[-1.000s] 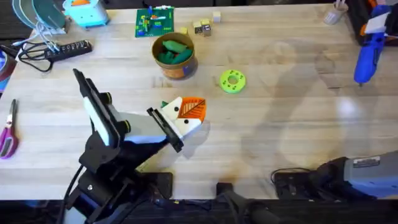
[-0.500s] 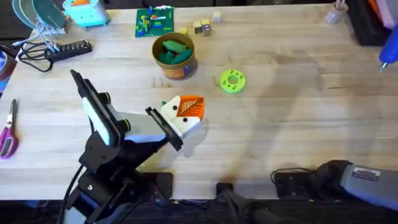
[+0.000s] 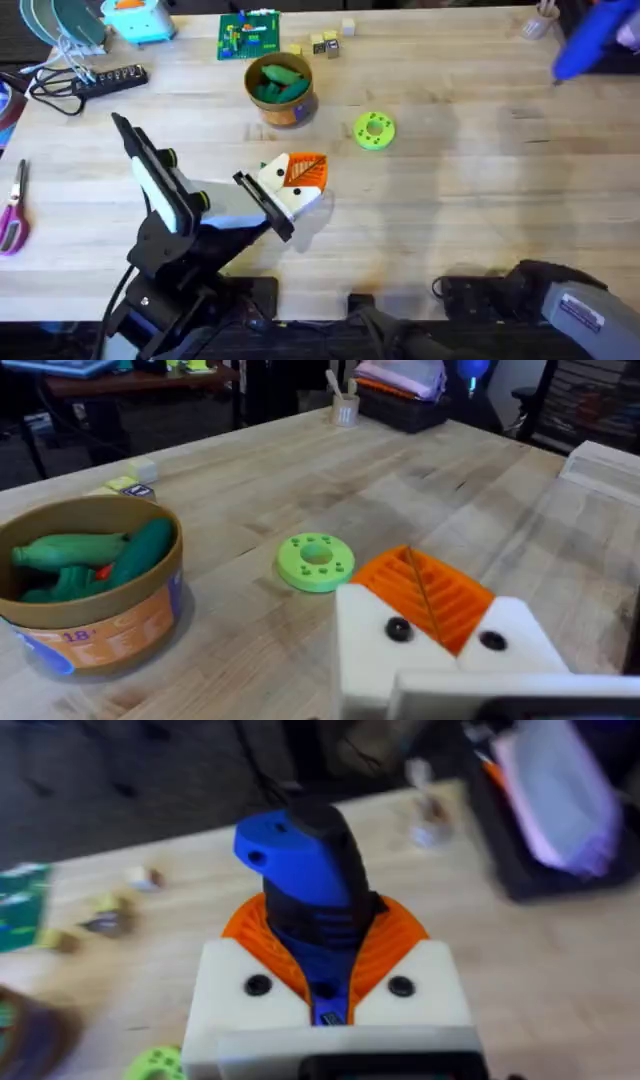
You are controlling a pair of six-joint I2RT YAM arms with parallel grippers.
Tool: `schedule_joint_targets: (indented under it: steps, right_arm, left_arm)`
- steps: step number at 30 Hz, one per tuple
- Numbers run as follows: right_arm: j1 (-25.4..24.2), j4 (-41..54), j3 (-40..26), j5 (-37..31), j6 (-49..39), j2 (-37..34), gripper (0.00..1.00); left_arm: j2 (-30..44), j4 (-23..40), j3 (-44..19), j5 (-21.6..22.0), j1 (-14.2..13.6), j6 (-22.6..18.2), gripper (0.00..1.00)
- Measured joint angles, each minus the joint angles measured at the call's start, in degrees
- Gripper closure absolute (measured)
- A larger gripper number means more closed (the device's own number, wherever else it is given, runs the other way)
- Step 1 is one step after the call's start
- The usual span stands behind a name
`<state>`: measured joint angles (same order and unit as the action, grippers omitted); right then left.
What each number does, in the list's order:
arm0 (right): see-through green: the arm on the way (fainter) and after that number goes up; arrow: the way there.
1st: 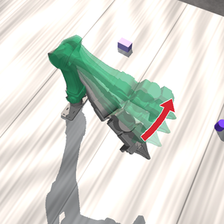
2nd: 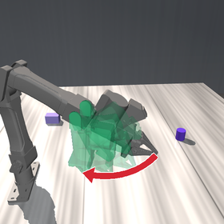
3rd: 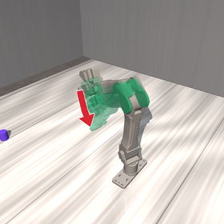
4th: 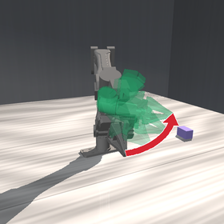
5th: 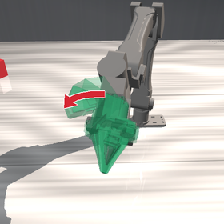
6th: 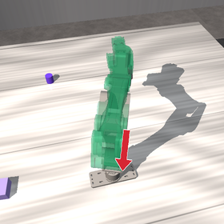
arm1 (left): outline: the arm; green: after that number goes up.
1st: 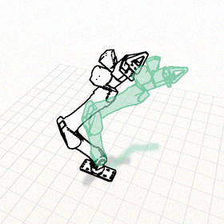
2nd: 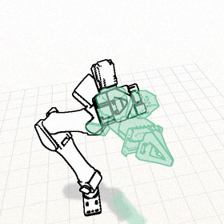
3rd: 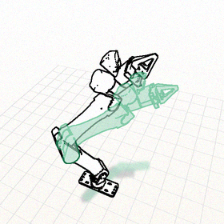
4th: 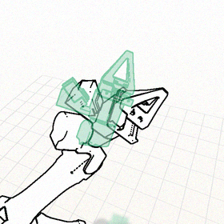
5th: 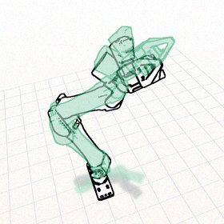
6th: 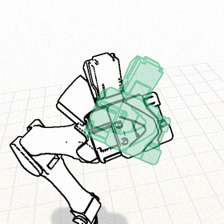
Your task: Pick up the gripper from the table and insert it into the empty holder that is missing its gripper. Then pick up a screw, insert it into the mounting hole, and use the screwdriver to tighten it. Finally, clean up the table by picking up the vegetable and placing it into the bucket.
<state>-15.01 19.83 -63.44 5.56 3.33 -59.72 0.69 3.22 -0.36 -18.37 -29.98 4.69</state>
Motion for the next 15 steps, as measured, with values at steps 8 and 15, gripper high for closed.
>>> schedule_joint_targets:
  steps: [8, 15]
  right_arm:
    - [19.1, -30.0, 16.0, 3.2, 6.0, 6.1, 0.881]
    - [32.1, -43.3, 17.4, 8.3, 7.8, 1.8, 0.886]
  left_arm:
    - [0.0, 0.0, 0.0, 0.0, 0.0, 0.0, 0.991]
    - [0.0, 0.0, 0.0, 0.0, 0.0, 0.0, 0.991]
